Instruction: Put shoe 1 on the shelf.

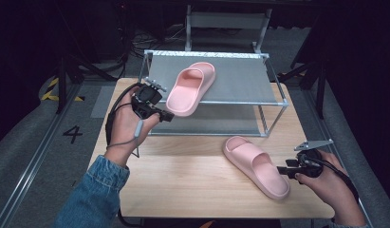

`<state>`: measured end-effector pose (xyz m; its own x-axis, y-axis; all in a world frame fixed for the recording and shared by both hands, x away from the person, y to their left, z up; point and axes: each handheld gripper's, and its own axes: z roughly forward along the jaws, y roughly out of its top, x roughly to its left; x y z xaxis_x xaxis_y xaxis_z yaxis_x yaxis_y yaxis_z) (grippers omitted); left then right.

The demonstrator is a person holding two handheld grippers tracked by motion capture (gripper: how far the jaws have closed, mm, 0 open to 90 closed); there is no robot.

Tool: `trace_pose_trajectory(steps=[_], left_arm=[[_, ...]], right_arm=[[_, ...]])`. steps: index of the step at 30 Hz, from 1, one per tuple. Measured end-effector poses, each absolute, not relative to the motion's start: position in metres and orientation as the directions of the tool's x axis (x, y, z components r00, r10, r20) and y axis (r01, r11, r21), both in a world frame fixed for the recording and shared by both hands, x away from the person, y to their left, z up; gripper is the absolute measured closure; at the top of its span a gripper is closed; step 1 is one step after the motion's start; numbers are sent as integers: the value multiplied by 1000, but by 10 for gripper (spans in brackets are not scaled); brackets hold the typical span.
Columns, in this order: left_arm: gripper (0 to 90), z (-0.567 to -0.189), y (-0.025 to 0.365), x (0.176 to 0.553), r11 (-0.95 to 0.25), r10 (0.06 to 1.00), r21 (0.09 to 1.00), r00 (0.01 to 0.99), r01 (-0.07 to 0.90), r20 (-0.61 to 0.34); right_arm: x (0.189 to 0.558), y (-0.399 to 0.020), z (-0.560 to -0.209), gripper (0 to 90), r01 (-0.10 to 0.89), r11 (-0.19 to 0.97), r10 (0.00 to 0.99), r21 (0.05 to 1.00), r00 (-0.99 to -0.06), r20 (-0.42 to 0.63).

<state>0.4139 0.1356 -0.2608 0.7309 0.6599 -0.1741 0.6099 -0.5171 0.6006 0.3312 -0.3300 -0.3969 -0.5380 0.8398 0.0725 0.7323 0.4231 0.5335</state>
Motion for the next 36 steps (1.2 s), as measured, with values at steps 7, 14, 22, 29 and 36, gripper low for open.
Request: trace_pose_trajectory(steps=[7,14,22,29,36], left_arm=[[900,-263,116,430,-503,650,623,737,599,-184],[900,-267,97,447,-487,644,635,738,599,-202],[900,-270,83,460,-478,658,642,729,599,-190],[899,-276,72,476,-469,648,655,734,593,-200],[898,-282,66,487,-453,638,664,736,595,-224]], right_arm=[[332,-331,-399,509,734,422,840,532,-537,75],[332,-332,-399,508,734,418,841,535,-536,78],[331,-333,-399,508,733,416,841,538,-535,78],[327,-339,-403,508,747,406,851,527,-519,80],[320,-345,-406,508,761,393,862,516,-500,81]])
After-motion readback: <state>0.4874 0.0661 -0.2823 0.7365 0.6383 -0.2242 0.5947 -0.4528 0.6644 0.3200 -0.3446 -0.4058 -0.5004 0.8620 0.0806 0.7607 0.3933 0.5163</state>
